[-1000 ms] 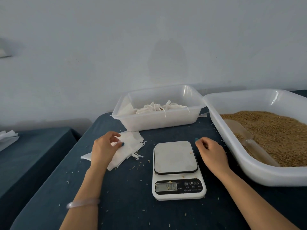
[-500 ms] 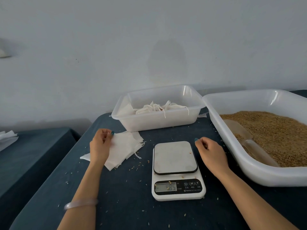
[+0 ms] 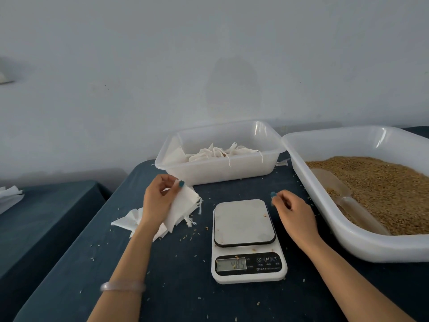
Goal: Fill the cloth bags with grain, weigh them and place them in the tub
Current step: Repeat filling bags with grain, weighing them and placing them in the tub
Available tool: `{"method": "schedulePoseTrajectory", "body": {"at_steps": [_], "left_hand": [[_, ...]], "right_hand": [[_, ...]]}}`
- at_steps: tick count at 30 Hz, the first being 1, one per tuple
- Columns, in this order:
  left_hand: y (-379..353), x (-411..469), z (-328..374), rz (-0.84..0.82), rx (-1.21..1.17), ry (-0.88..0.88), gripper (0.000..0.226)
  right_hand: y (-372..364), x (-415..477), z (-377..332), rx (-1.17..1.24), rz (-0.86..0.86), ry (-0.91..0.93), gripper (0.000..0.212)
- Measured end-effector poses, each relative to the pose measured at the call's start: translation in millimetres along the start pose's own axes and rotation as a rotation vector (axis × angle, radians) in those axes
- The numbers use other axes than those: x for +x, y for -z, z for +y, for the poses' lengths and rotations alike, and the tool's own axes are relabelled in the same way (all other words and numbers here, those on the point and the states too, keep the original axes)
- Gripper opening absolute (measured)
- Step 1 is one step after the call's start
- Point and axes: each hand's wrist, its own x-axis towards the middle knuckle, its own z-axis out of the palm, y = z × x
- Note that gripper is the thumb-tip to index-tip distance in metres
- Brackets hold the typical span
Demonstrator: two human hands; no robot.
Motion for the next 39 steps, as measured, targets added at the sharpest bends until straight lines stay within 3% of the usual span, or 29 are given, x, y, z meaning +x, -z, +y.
{"method": "schedulePoseTrajectory", "body": {"at_steps": [7,12,14,19,26,30,35,39], "left_hand": [[-57,-10,46,-0.249,0.004,-0.138,0.020],[-84,-22,65,-0.337,0.066,-0.225,0.017],[-89,-27,65,-0.346,0.091,-0.247,0.016],[-87,-38,64,-0.357,0.064,-0.233,0.015],[-71,-42,61,-0.369,-0.174,-0.087,0.036],[-72,-41,61,-0.357,-0.164,-0.083,0.027],[-76,-41,56,-0.341,-0.149,-0.087,0.020],[-77,-41,53,-0.337,-0.076,-0.157,0.014]], "right_hand": [[0,-2,-12,0.258,-0.118,0.058,0.012],[0,-5,-16,0.296,-0.197,0.132,0.030],[0,-6,-17,0.306,-0.208,0.143,0.031],[-2,-6,-16,0.222,-0.187,0.209,0.010],[3,0,-12,0.435,-0.077,0.063,0.009],[3,0,-14,0.450,-0.042,0.062,0.014],[4,-2,-17,0.487,0.020,0.065,0.040],[4,-2,-17,0.470,0.014,0.139,0.035]]}}
